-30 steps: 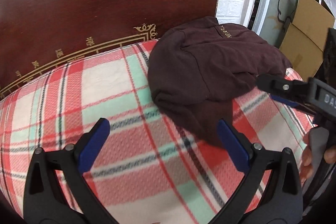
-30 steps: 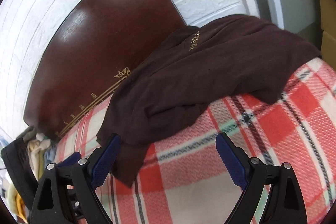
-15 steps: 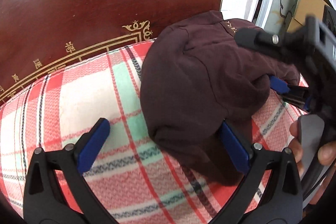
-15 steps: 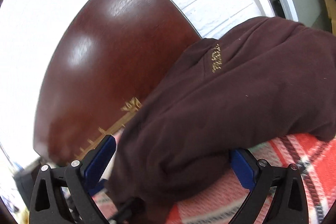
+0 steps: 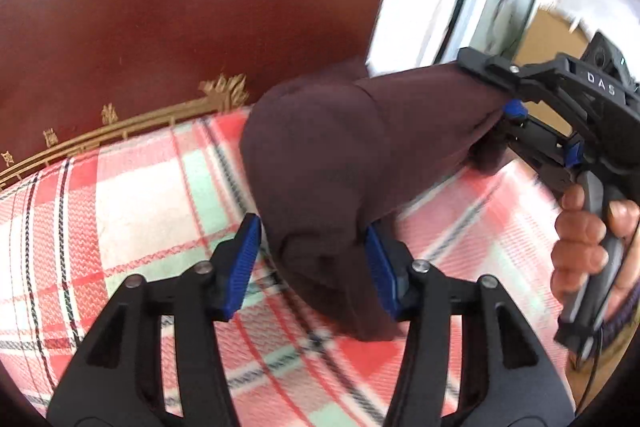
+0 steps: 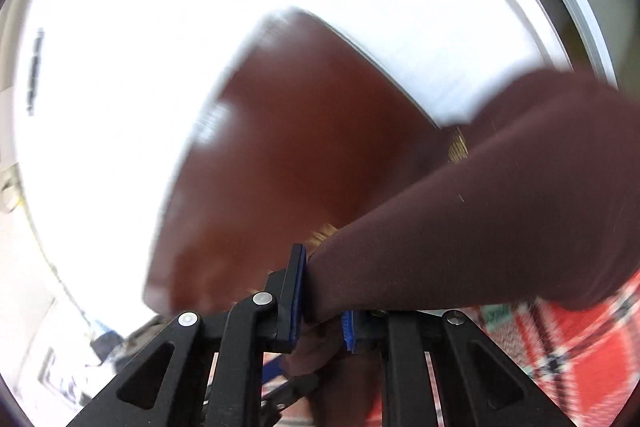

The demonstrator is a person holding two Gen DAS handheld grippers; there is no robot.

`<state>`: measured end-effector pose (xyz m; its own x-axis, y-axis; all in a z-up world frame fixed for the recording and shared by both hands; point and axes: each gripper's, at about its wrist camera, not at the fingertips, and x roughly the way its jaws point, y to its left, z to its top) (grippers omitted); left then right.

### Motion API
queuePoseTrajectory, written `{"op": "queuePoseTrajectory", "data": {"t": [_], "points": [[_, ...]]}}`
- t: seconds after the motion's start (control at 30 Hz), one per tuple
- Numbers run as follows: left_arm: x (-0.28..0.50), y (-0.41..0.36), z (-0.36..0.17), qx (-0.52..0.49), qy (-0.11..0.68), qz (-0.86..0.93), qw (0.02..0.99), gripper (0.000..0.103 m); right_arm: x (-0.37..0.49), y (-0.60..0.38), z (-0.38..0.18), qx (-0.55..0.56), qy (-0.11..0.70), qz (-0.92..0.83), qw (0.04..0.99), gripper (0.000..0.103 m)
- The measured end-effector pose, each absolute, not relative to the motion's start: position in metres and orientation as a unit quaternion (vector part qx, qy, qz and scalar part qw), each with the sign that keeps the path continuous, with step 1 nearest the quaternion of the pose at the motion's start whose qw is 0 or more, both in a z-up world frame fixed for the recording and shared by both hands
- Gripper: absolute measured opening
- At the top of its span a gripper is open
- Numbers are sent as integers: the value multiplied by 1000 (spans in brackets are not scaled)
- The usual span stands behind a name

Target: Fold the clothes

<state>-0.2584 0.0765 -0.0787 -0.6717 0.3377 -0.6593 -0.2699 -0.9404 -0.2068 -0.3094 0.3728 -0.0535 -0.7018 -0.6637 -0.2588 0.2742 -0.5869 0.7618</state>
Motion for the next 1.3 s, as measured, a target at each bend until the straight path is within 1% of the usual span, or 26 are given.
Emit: {"op": "queuePoseTrajectory", "data": {"t": [0.13,0.17,0.2,0.23,0.3,0.47,0.57,0.63,0.67,0.77,0.9,1.0,1.07,1.17,1.3], "points": [[-236,71,-45,-334,-74,918,202,57,-279,399,0,219,-352,-860,299,15],[-230,71,-38,-326,-79,919,209,61,-271,405,11,206,-351,-861,305,15],[-221,71,-30,-316,-80,920,216,71,-263,410,23,193,-349,-863,310,14],[-214,72,-24,-307,-73,924,216,74,-256,412,34,183,-341,-868,313,14],[-199,71,-16,-292,-66,928,221,75,-239,412,61,160,-324,-872,331,14],[-167,72,-7,-289,-51,922,254,75,-191,396,128,122,-269,-880,371,14],[-137,56,1,-284,-57,918,271,75,-154,379,165,101,-239,-877,405,14],[-117,40,3,-287,-65,912,284,79,-127,362,187,85,-222,-868,436,14],[-107,33,3,-290,-63,912,282,84,-109,352,198,83,-213,-863,450,14],[-75,5,5,-295,-59,906,299,84,-73,314,215,93,-189,-848,487,14],[-28,-37,4,-300,-55,902,305,85,-40,277,201,122,-195,-805,547,14],[4,-65,0,-299,-51,908,291,85,-29,249,168,162,-196,-792,556,14],[23,-80,-3,-301,-44,911,280,86,-29,232,137,208,-200,-782,552,14],[45,-90,-13,-316,-33,909,271,86,-36,207,82,290,-198,-777,523,16],[67,-84,-28,-335,-6,903,270,87,-27,182,19,364,-181,-777,481,17]]}}
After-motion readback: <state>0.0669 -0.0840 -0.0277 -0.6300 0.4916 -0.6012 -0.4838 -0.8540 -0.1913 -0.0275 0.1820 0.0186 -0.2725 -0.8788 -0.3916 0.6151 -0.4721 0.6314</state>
